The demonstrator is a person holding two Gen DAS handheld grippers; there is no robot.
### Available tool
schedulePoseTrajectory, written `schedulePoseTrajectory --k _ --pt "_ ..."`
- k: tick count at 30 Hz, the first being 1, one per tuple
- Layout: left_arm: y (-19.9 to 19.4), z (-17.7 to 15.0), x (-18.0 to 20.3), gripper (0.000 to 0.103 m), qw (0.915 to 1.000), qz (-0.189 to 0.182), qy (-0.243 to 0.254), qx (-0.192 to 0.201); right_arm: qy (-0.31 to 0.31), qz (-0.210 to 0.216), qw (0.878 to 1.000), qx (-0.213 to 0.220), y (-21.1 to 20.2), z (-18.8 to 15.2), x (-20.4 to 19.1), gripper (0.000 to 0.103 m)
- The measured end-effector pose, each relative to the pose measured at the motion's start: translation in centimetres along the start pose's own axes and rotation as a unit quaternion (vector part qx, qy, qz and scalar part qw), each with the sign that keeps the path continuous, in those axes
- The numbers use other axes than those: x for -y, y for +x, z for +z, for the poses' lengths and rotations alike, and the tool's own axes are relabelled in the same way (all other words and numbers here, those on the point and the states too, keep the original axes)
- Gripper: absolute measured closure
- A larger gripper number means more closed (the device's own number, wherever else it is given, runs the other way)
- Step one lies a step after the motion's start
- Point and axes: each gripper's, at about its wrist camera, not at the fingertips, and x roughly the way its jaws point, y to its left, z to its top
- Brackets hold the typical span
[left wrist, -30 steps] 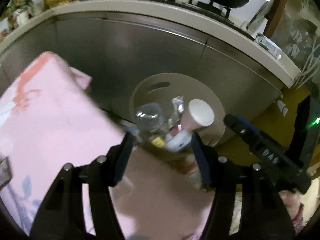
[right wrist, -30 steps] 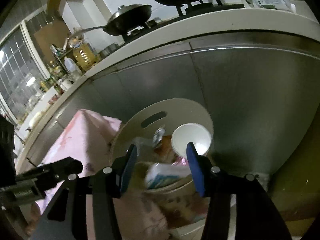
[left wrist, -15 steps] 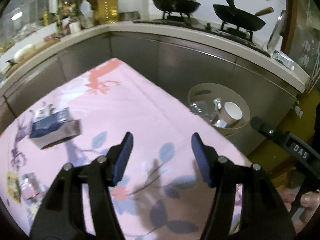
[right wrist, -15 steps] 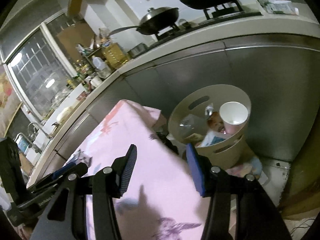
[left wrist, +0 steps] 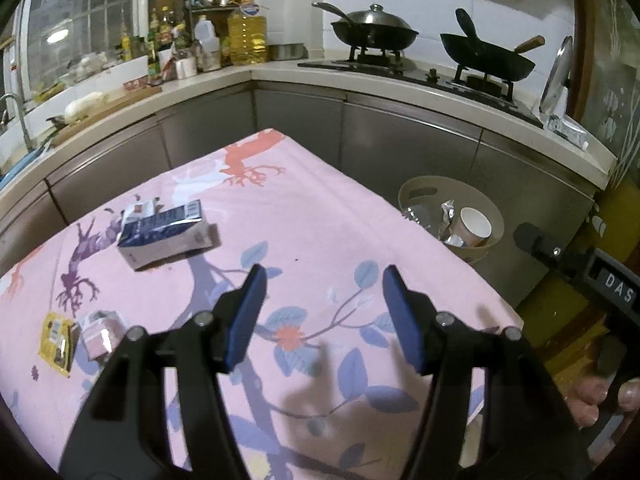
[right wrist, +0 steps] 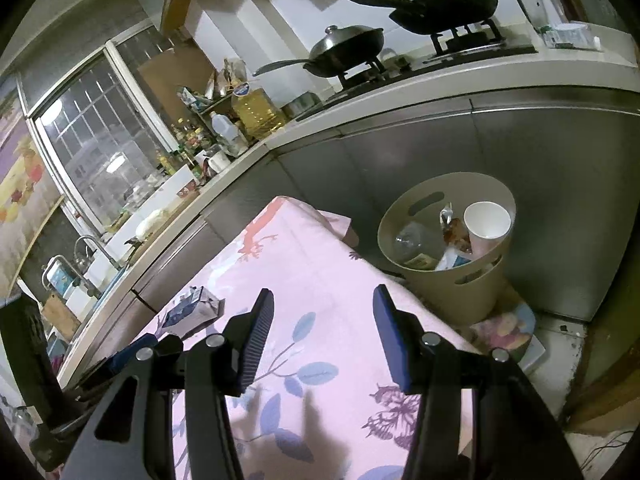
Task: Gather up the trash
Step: 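Move both tools back over the table toward the remaining wrappers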
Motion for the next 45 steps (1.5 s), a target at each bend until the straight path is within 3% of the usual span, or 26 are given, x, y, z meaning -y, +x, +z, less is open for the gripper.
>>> schedulePoseTrajectory --k 23,32,45 --pt "-6.1 -5.1 -0.8 0.045 0.9997 0.014 -0.002 0.018 -0.004 0.009 1.0 -0.027 -2.5 -4.6 -2.5 0.054" --pt "-5.4 -6.0 -1.9 0.045 0.9996 0.021 -0.017 0.006 -0.024 0.008 0.999 -0.046 -1.0 -5.7 -3.8 0.054" --pt "-4.5 -6.3 -2.8 0.045 0.9972 0.071 -0.019 0.012 -0.022 0.007 0.997 -0.068 0.8 -6.7 -3.4 0.054"
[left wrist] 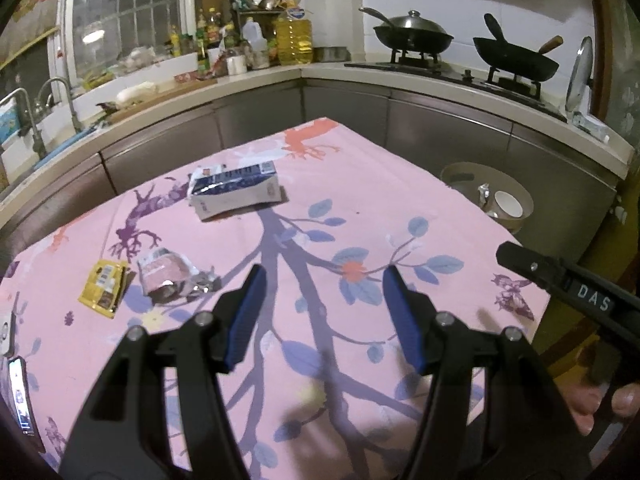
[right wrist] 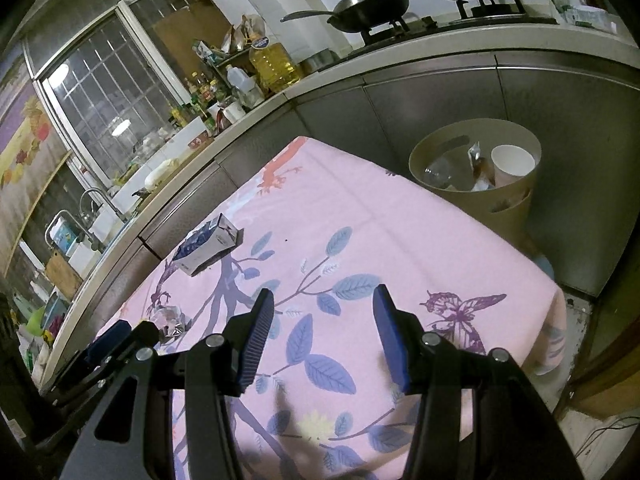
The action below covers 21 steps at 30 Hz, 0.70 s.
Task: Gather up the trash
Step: 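Move both tools back over the table toward the remaining wrappers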
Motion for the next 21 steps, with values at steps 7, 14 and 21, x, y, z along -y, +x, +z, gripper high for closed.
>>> schedulePoseTrajectory --k 7,14,21 --pt "0.2 0.0 0.0 0.045 1.0 0.002 0.004 -0.002 0.002 -0.002 1.0 0.009 0.1 0.1 0.1 0.054" --pt "0.5 -0.1 -0.2 0.045 0.9999 0.008 0.005 -0.004 0.012 -0.014 1.0 0.025 -0.2 0.3 0.6 0.054" --pt "0.5 -0.1 -0.1 0.041 0.9999 0.011 0.007 -0.004 0.031 -0.03 0.998 0.042 -0.5 0.4 1.4 0.049"
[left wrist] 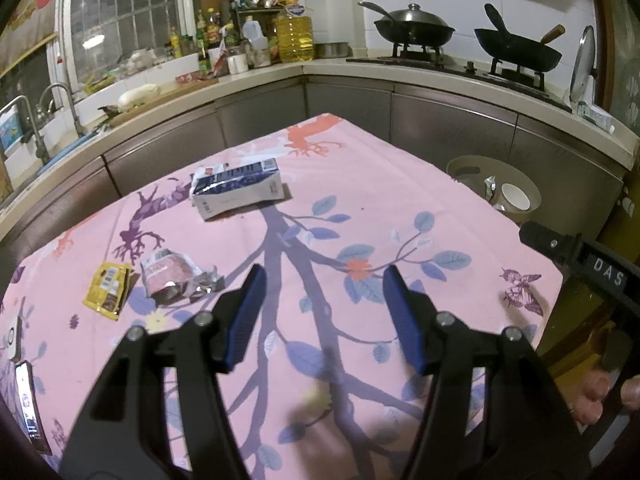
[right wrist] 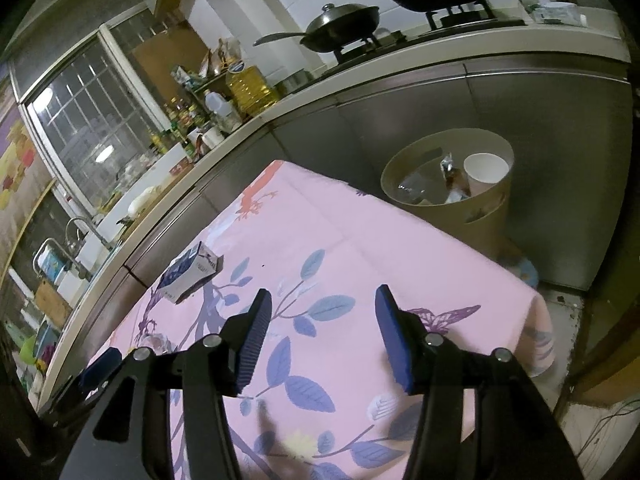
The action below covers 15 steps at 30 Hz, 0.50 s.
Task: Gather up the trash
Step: 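Move both tools back over the table toward the remaining wrappers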
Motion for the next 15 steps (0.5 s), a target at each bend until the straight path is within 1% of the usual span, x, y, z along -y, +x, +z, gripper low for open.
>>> schedulePoseTrajectory --k 1,2,9,15 --pt "0.0 0.0 0.0 0.038 1.0 0.001 0.0 0.001 0.0 -0.001 1.0 0.0 0.0 0.0 0.0 0.048" --pt "-0.1 0.0 0.0 0.038 1.0 0.001 0.0 0.002 -0.001 -0.001 1.0 0.0 0.0 -0.1 -0.1 0.048" --pt "-0.2 -0.1 -0.5 0.037 1.0 0.001 0.002 0.004 -0.005 0.001 1.0 -0.004 -0.1 -0.5 -0.4 0.044" --pt "-0.5 -0.3 -1.4 0.035 1.0 0.003 -0.005 0.007 0.004 -0.003 1.0 -0.014 0.0 -1.5 -0.8 0.043"
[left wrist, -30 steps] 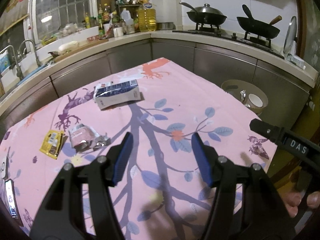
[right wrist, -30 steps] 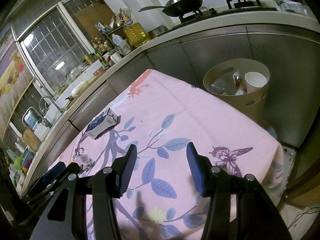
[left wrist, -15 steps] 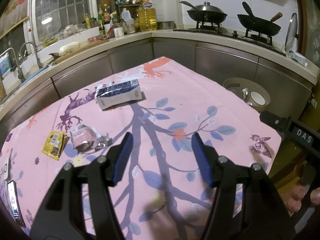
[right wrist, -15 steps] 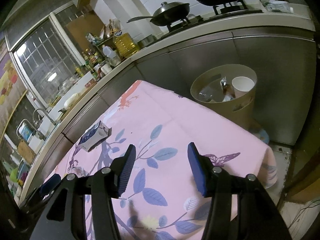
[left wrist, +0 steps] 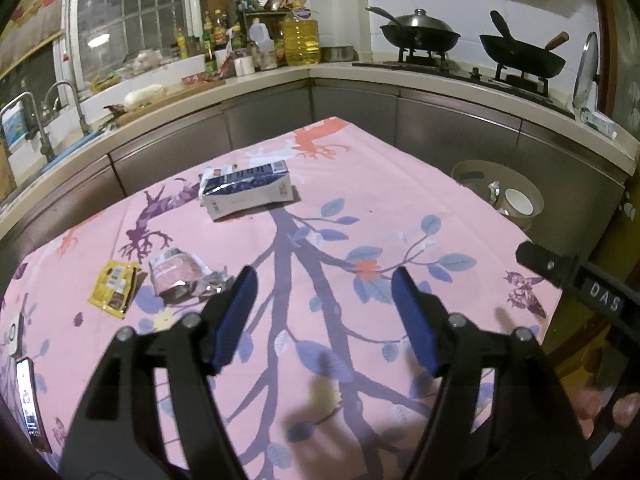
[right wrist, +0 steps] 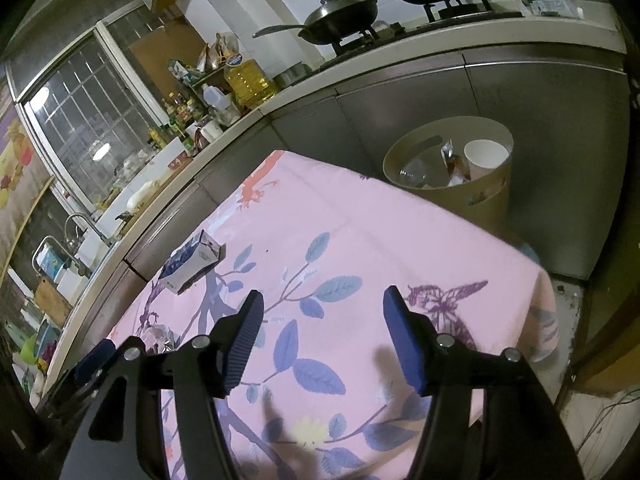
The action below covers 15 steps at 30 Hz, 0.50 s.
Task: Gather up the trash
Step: 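Move both tools back over the table toward the remaining wrappers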
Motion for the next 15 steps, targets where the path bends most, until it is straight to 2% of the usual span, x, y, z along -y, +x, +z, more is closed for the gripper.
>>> schedulePoseTrajectory --k 7,15 --pt "-0.3 -0.3 -0.9 0.025 1.0 0.003 -0.004 0.002 0.012 -0.003 1.0 -0.019 0.4 -0.7 -0.3 0.043" --pt "0.1 -1.0 -1.9 0.019 0.9998 0.014 -0.009 -0.009 0.008 0.007 1.0 -0.028 0.4 -1.2 -0.9 0.043"
